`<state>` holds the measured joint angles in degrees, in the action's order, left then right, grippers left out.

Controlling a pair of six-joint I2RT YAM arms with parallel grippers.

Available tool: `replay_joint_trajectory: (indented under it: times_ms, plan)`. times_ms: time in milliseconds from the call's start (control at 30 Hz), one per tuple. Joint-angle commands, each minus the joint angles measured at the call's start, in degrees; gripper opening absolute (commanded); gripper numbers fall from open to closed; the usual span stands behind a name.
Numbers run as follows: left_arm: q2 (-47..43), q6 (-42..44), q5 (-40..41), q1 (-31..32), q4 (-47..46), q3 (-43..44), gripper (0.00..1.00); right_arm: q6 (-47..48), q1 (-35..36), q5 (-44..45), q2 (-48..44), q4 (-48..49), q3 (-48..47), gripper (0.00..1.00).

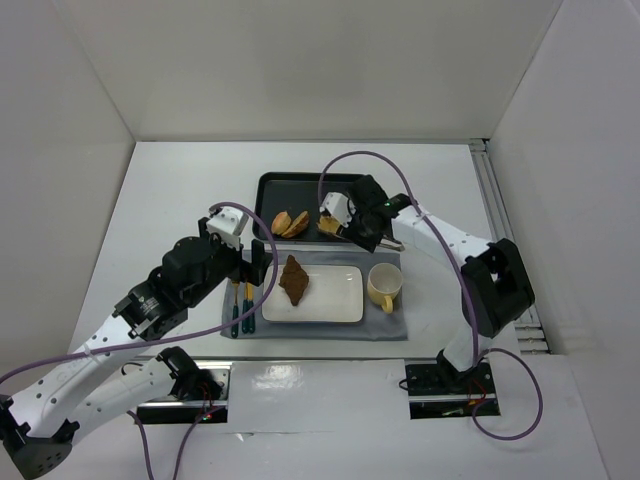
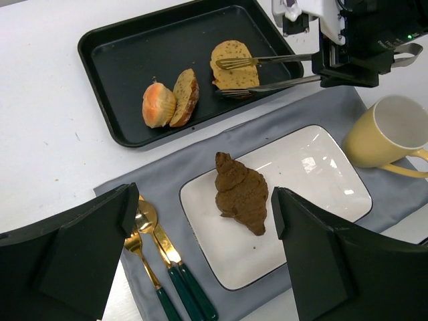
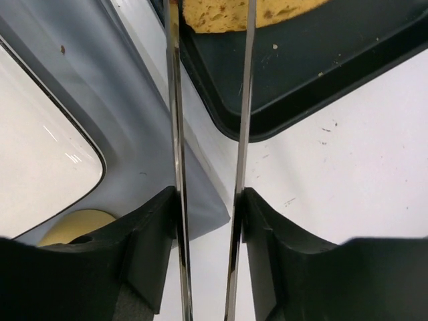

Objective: Place the bread

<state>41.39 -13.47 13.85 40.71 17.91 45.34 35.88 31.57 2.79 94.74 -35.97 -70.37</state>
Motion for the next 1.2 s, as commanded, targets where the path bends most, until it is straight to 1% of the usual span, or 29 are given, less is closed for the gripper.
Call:
replay_joint_trajectory:
  times_ms: [0, 67, 100, 200, 233, 467, 700, 867, 967, 1033, 1167]
  plan:
    - [-0.9, 0.8, 0.3, 0.2, -3.1, 0.0, 1.0, 0.4, 1.9, 4.1, -2.9, 3.0, 0.3, 0.49]
    - [-0.9, 0.8, 0.3, 0.2, -3.1, 0.0, 1.0, 0.4, 1.9, 5.3, -2.9, 3.0, 0.3, 0.42]
    - [-0.9, 0.8, 0.3, 0.2, -3.1, 0.0, 1.0, 0.4, 1.9, 5.3, -2.9, 3.0, 0.8, 0.36]
    - [-0.9, 0.8, 0.3, 0.2, -3.1, 0.0, 1.0, 0.4, 2.4, 5.3, -2.9, 2.5, 0.8, 0.29]
    - [-0.9, 0.8, 0.3, 0.2, -3.1, 0.0, 1.0, 0.4, 2.4, 5.3, -2.9, 2.5, 0.8, 0.25]
    - [-0.9, 0.8, 0.3, 0.2, -3.1, 0.0, 1.0, 0.4, 2.4, 3.9, -4.1, 2.0, 0.3, 0.09]
    - [-0.9, 0.8, 0.3, 0.2, -3.1, 0.0, 1.0, -1.8, 2.4, -1.2, -9.1, 0.6, -4.2, 0.05]
    - [-1.4, 0.8, 0.3, 0.2, -3.1, 0.0, 1.0, -1.8, 2.4, -3.5, -11.4, -0.1, -4.2, 0.05]
    - [-1.4, 0.8, 0.3, 0.2, -3.1, 0.0, 1.0, -1.8, 1.8, -7.3, -13.6, -1.6, -4.2, 0.05]
    - [-1.9, 0.8, 0.3, 0.2, -3.1, 0.0, 1.0, -1.8, 1.3, -9.2, -16.4, -3.3, -4.2, 0.03]
    - [-2.4, 0.3, 0.9, 0.2, -3.6, -0.5, 1.0, 1.4, 0.8, -14.3, -22.8, -7.8, -0.4, 0.03]
